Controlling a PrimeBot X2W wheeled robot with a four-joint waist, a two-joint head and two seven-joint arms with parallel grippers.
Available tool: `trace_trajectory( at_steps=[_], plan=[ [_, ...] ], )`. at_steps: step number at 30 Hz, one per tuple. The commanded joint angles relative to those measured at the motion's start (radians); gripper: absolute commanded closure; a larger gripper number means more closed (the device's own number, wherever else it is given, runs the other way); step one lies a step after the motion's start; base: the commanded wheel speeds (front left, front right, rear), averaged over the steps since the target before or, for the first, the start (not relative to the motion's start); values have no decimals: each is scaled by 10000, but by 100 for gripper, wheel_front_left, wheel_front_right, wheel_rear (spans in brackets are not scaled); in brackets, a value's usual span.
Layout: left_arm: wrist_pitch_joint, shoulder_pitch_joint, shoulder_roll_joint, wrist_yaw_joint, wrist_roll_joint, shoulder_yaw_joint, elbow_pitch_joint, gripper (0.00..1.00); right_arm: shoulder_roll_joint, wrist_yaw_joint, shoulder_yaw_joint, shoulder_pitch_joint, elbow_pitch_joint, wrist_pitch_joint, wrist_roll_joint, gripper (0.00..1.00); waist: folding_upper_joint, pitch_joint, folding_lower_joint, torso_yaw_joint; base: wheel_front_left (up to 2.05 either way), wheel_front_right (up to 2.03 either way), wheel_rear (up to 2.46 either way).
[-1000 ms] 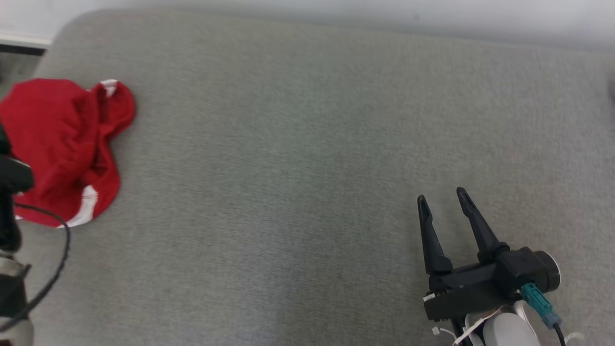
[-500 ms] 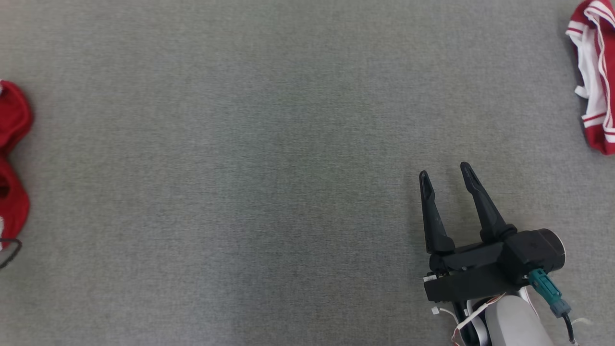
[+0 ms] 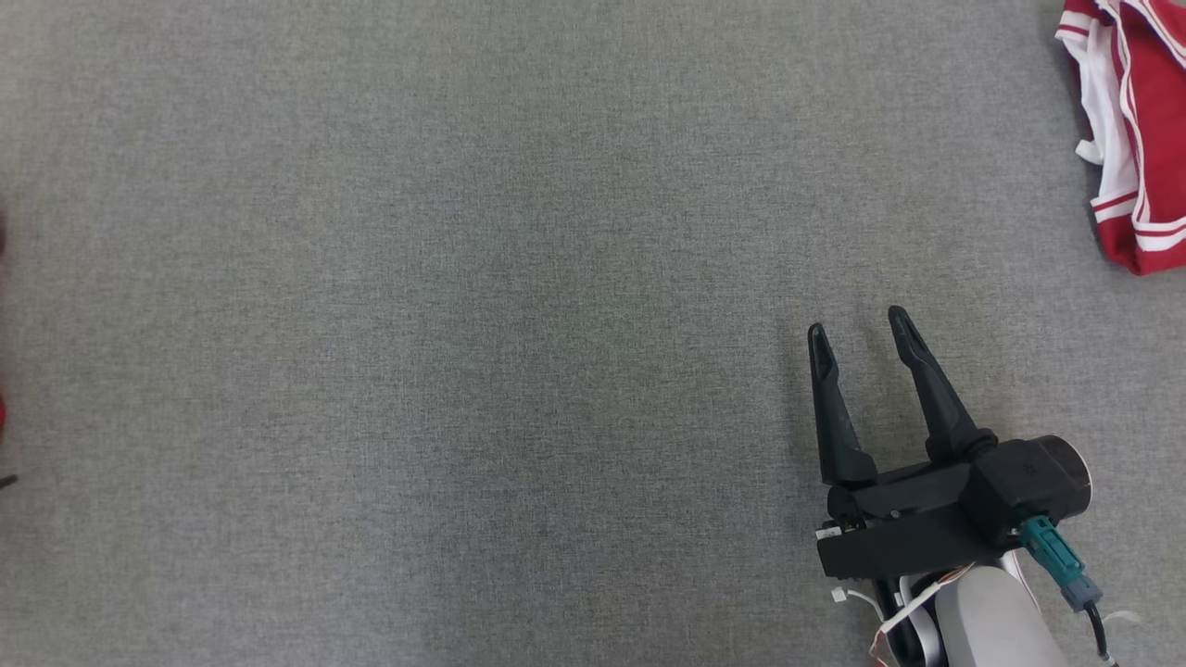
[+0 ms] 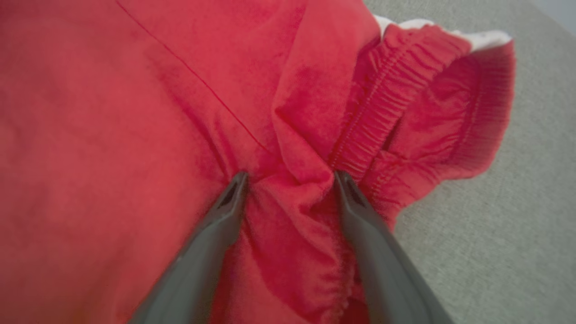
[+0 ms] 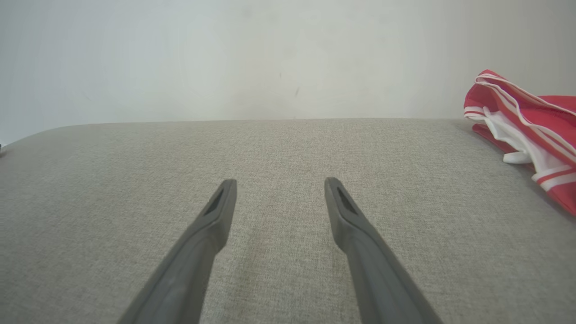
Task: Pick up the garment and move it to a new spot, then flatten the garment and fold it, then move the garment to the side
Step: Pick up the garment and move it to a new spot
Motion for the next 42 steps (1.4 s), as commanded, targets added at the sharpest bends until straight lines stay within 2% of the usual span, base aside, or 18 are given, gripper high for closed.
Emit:
trace_trajectory(
  at_steps=[1, 2, 3, 8, 12, 18, 24, 32, 36, 42],
  plan=[
    [165, 259, -91, 110, 52, -65, 323, 26, 17, -29, 5, 29, 11, -4, -55, 0, 0, -36, 0, 1, 0, 0, 0],
    [150, 235, -99, 115, 53, -89, 366, 88, 17, -29, -3, 32, 32, -4, -49, 0, 0, -74, 0, 5, 0, 0, 0],
    [84, 210, -107, 100, 55, -110, 388, 100, 17, -29, -5, 27, 41, -4, -54, 0, 0, -109, 0, 10, 0, 0, 0],
    [-451, 178, -102, 7, 91, -213, 335, 100, 17, -29, -23, 108, 116, -6, -41, 0, 0, -402, 0, 73, 0, 0, 0],
    [-1394, 88, -52, -32, -86, -39, 189, 100, 17, -29, -25, 265, 176, -4, 56, 0, 0, -747, 0, 157, 0, 0, 0],
    [-2587, -368, -285, -210, -285, -190, -286, 100, 17, -29, -30, 538, 352, -4, 142, 0, 0, -1462, 0, 358, 0, 0, 0],
    [-3195, -728, -595, -283, -637, -547, -1161, 100, 15, -29, -64, 756, 428, -4, 251, 0, 0, -2017, 0, 377, 0, 0, 0],
    [-2895, -846, -1042, -262, -1394, -1581, -3222, 100, 14, -29, -24, 949, 420, -4, 465, 0, 0, -2387, 0, -10, 0, 0, 0],
    [-2438, -488, -1278, -262, -1731, -2129, -5022, 100, 14, -29, 2, 1073, 452, -4, 635, 0, 0, -2555, 0, -552, 0, 0, 0],
    [-1927, -208, -1766, -66, -1928, -2425, -6600, 100, 16, -29, -25, 1111, 457, -4, 771, 0, 0, -2632, 0, -1202, 0, 0, 0]
  ],
)
